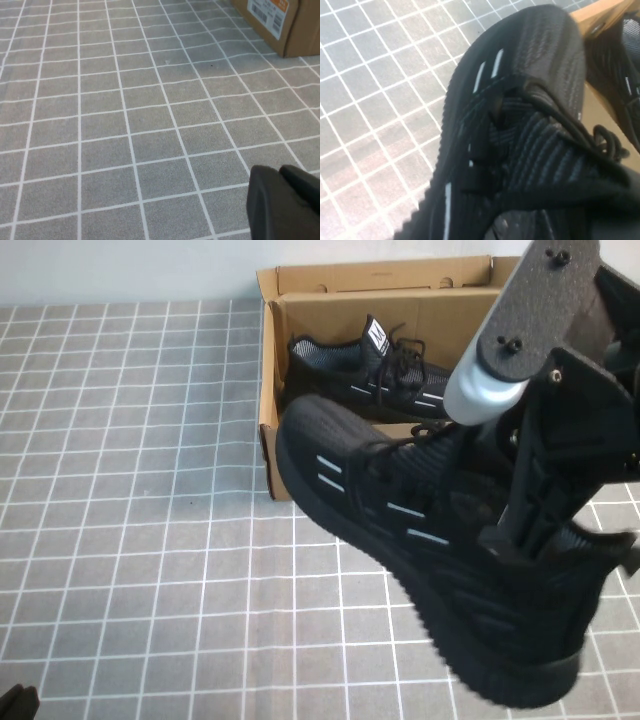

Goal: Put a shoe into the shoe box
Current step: Pick up the shoe from the table, then hand over the shoe

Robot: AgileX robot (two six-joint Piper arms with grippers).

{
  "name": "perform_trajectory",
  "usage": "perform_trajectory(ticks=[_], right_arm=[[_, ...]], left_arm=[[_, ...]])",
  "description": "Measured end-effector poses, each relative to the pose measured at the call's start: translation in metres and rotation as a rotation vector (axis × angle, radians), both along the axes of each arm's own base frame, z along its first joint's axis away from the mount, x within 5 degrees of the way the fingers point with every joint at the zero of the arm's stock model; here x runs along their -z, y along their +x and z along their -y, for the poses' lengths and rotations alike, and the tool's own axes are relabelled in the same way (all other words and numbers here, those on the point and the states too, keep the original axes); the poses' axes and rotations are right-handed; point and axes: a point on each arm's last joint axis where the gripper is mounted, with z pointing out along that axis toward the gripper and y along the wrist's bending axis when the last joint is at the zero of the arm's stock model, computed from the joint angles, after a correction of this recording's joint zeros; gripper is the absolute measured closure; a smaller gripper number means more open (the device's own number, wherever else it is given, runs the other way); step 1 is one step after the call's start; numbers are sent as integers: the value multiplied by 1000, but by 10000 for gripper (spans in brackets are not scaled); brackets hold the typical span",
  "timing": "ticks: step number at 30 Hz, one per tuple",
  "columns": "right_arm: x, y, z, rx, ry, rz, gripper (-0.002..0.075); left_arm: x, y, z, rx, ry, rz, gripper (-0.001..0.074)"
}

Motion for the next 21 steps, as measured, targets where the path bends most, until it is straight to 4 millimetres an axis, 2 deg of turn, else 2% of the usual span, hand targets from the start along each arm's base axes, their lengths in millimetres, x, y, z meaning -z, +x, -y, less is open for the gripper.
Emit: perform_trajectory(ticks=[3,5,11,14,18,21], right_arm=[[0,-1,-1,-2,8,-8,732],[0,-1,-1,-4,15,-15,732],[0,-2,-2,3,38,-39,732],[0,-2,-2,16,47,-56,732],[0,-2,-2,49,71,-86,732],[0,-2,-2,60,82,-95,732]], left_arm=[[-2,0,0,0,-1,18,736],[-6,1,2,1,-66,58,736],[-24,3,6,-27,-482,158,736],[-30,4,4,-48,-606,200,736],[-35,3,5,-36,-659,185,736],[-60,-1,10,19,-652,144,736]])
